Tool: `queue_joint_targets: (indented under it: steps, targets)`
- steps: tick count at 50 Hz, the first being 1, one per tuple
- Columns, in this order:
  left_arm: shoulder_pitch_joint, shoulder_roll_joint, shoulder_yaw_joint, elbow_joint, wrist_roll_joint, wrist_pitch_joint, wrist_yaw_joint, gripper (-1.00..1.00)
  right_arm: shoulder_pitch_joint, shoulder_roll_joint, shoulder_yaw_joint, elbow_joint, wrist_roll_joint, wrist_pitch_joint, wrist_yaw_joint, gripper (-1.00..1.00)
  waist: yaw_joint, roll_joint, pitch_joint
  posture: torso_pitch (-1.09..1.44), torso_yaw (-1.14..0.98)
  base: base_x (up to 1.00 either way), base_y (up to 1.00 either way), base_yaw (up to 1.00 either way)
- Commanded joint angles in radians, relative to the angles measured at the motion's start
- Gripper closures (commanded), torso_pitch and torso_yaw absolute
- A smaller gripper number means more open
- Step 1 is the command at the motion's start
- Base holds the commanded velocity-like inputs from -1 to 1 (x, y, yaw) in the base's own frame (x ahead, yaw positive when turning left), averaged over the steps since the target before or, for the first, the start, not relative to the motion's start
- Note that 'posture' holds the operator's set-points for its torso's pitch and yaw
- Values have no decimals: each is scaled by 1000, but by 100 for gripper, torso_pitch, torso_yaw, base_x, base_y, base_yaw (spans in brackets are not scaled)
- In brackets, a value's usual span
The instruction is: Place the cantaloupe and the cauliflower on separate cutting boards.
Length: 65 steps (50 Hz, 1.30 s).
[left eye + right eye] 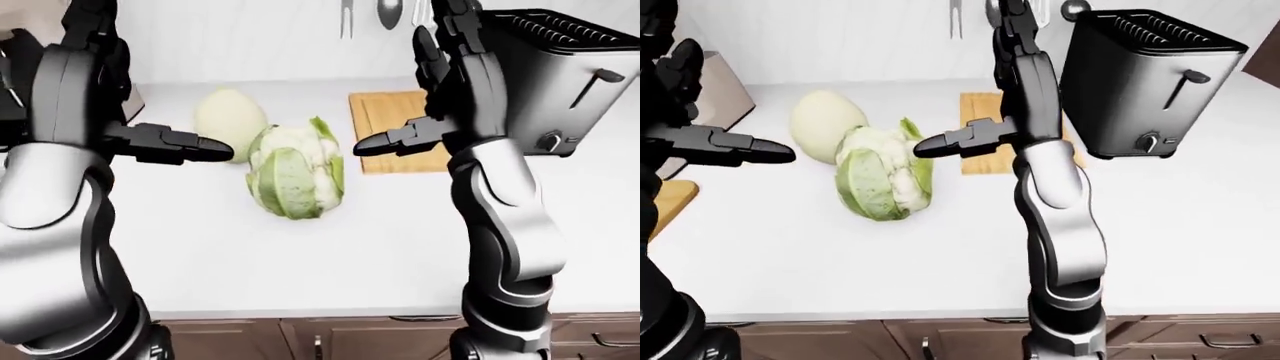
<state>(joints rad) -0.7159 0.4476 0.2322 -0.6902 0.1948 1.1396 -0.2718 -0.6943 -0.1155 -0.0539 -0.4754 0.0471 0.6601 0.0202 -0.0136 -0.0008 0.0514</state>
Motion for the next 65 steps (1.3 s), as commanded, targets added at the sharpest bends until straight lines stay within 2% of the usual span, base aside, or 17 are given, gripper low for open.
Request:
queue_joint_targets:
  steps: [1,2,4,8,10,11,13,15,16,21,22,31,38,45,49,58,65]
  targets:
    - [-34,12,12,-21,5,-49,10,-100,-13,3,1,-34,-2,-44,-4,-100,9,-16,-30,0,0,0,34,0]
    - [-35,10,7,-16,6,-53,12,-100,-29,-3,-2,-36,-1,-25,-2,-100,8,-26,-36,0,0,0,33,0]
    - [-34,6,4,-13,8,-56,13,-100,-7,0,-2,-41,0,-41,0,-100,9,-22,-49,0,0,0,34,0]
    - [-33,3,1,-15,14,-53,9,-100,13,5,2,-45,-5,-57,5,-100,5,13,-25,0,0,0,34,0]
    - [-32,2,2,-18,16,-52,8,-100,-24,-2,-8,-44,0,-27,4,-100,-3,47,-24,0,0,0,16,0]
    - [-33,3,1,-18,17,-51,6,-100,4,5,-3,-43,-4,-54,-3,-100,-5,101,-31,0,0,0,0,0]
    - [-35,4,1,-18,19,-50,2,-100,-2,2,-13,-54,6,-35,-10,-100,1,71,-12,0,0,0,0,0]
    - [-33,0,0,-18,18,-53,0,-100,-12,-16,-7,-70,1,5,-9,-100,3,49,-15,0,0,0,0,0]
    - [-34,-5,-3,-14,17,-58,1,-100,-61,-23,-31,-88,23,63,-9,-100,4,32,-14,0,0,0,0,0]
    - [-36,-14,-7,-17,13,-59,-1,-100,-48,-47,-25,-130,27,121,11,-100,25,-45,-16,0,0,0,0,0]
    - [-33,-15,-8,-15,14,-62,0,-100,-38,-49,-23,-138,24,120,15,-100,22,-21,-9,0,0,0,0,0]
    - [-23,-29,-11,-5,16,-83,5,-100,-66,-84,-46,-230,40,273,54,-100,21,-4,-27,0,0,0,0,0]
    - [-10,-39,-13,8,16,-104,10,-100,25,-107,-11,-277,-14,283,113,-100,20,-1,-29,0,0,0,0,0]
    - [-18,-41,-19,18,17,-109,10,-100,33,-140,89,-242,-247,279,274,-100,18,3,-29,0,0,0,0,0]
    - [-26,-41,-20,32,17,-118,11,-100,28,-122,107,-231,-388,288,389,-100,17,4,-29,0,0,0,0,0]
    - [-12,-47,-17,32,11,-132,17,-100,10,-85,94,-222,-643,296,601,-100,15,7,-29,0,0,0,0,0]
    - [1,-48,-12,20,8,-131,17,-100,85,-24,98,-210,-726,231,663,-100,14,11,-33,0,0,0,0,0]
